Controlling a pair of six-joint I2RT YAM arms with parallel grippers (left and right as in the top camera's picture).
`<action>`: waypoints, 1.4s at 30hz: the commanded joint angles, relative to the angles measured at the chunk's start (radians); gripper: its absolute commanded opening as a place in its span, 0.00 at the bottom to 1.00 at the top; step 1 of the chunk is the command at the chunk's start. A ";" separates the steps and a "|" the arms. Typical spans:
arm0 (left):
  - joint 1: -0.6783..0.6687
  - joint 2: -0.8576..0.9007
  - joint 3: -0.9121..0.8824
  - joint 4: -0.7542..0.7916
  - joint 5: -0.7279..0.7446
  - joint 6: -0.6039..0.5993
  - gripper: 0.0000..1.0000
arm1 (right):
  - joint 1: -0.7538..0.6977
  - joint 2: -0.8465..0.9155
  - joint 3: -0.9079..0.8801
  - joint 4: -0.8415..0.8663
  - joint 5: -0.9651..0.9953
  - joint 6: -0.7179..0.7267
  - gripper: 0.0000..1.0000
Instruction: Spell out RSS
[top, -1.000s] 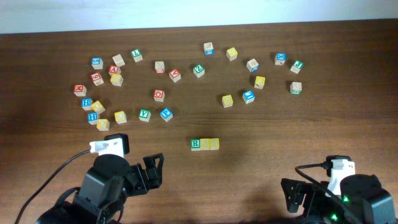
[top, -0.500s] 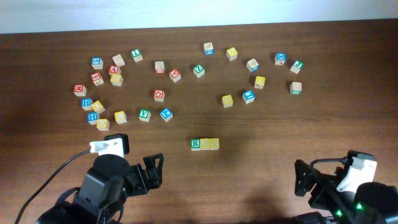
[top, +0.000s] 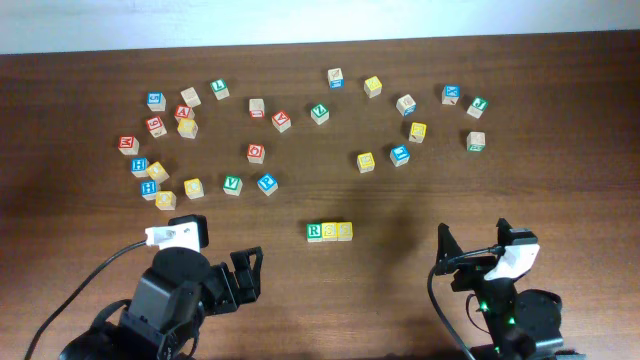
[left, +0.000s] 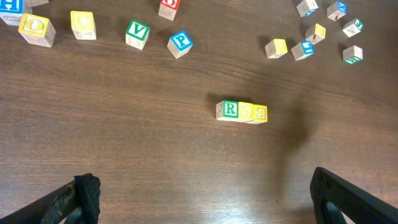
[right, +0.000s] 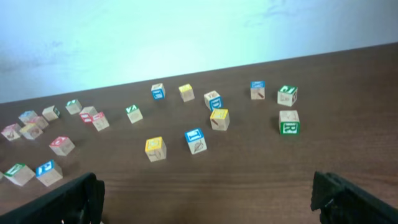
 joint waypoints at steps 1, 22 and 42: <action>-0.004 -0.001 -0.003 -0.002 -0.014 -0.014 0.99 | -0.006 -0.013 -0.072 0.117 -0.021 -0.061 0.98; -0.004 -0.001 -0.003 -0.005 -0.014 -0.014 0.99 | -0.066 -0.013 -0.199 0.285 0.020 -0.195 0.98; 0.033 -0.006 -0.009 0.000 -0.010 0.189 0.99 | -0.065 -0.013 -0.199 0.287 0.018 -0.210 0.98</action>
